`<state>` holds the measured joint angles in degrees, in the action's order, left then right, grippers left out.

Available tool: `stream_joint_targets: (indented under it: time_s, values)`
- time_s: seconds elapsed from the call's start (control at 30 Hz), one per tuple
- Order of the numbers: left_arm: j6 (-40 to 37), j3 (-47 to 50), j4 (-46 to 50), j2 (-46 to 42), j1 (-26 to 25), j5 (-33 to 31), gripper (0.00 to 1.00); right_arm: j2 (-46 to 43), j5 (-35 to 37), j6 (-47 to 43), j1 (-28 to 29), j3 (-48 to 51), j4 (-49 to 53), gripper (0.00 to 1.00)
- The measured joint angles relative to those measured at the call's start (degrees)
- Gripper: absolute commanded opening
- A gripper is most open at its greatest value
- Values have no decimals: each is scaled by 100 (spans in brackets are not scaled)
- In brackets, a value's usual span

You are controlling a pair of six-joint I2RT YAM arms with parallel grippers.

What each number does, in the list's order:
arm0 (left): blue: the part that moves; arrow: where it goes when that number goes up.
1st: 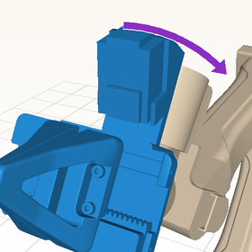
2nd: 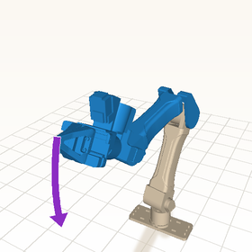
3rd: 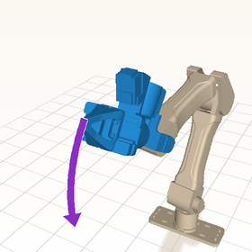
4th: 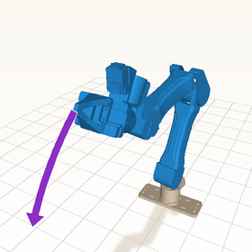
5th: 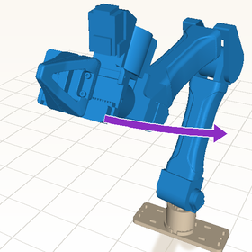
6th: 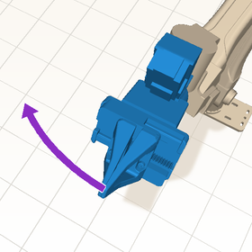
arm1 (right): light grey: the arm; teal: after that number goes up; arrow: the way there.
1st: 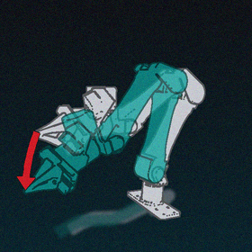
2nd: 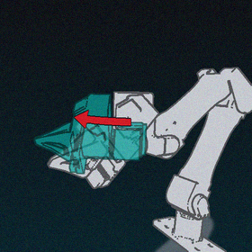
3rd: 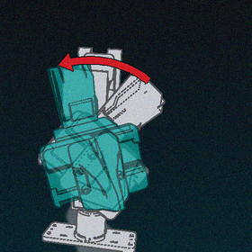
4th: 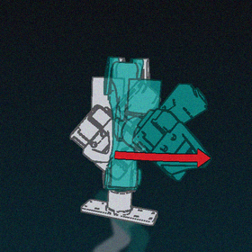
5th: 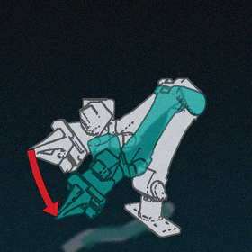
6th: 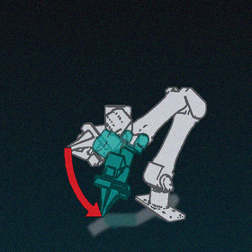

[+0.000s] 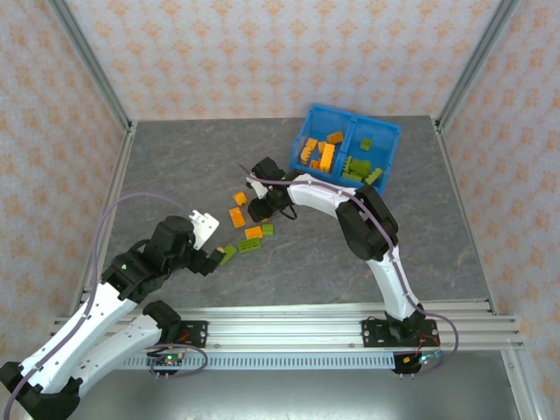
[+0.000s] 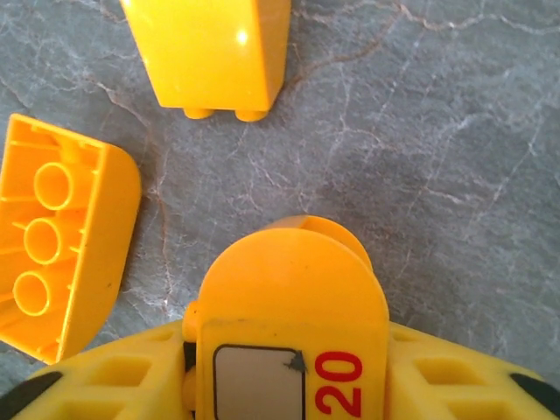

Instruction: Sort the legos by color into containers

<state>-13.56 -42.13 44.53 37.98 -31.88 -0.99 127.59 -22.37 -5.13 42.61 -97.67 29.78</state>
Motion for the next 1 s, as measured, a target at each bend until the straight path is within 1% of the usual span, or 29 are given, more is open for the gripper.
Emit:
stream_joint_targets:
  time_s: [0.13, 0.23, 0.3, 0.4, 0.47, 0.53, 0.63, 0.73, 0.8, 0.9, 1.0]
  values:
    - [-157, 31, -199, 2, 0, 337, 100, -17, 0, 153, 0, 22, -98, 34]
    - [-232, 48, -350, 0, 0, 658, 100, -190, 4, 358, -33, 216, -225, 32]
    - [-291, 63, -402, 0, 0, 848, 100, -442, 22, 542, -105, 393, -282, 31]
    - [-321, 63, -461, 0, 0, 1036, 100, -1045, 160, 914, -337, 673, -560, 31]
    - [-345, 63, -520, 0, 0, 1095, 100, -1471, 396, 1174, -590, 756, -763, 31]
    - [-350, 63, -546, 0, 0, 1095, 100, -1768, 778, 1388, -861, 750, -990, 31]
    - [-350, 63, -553, 4, 0, 1082, 100, -1915, 1360, 1705, -1329, 525, -1163, 31]
    - [-350, 63, -560, 7, 0, 1084, 100, -1615, 1738, 1976, -1808, 72, -1226, 30]
    - [-350, 63, -564, 7, 0, 1084, 100, -1154, 1956, 2070, -2065, -450, -1180, 30]
    - [-348, 63, -566, 7, 0, 1084, 100, -240, 2223, 2103, -2264, -1467, -1010, 31]
    - [-350, 63, -566, 4, 0, 1080, 100, 649, 2319, 2105, -2306, -2444, -732, 33]
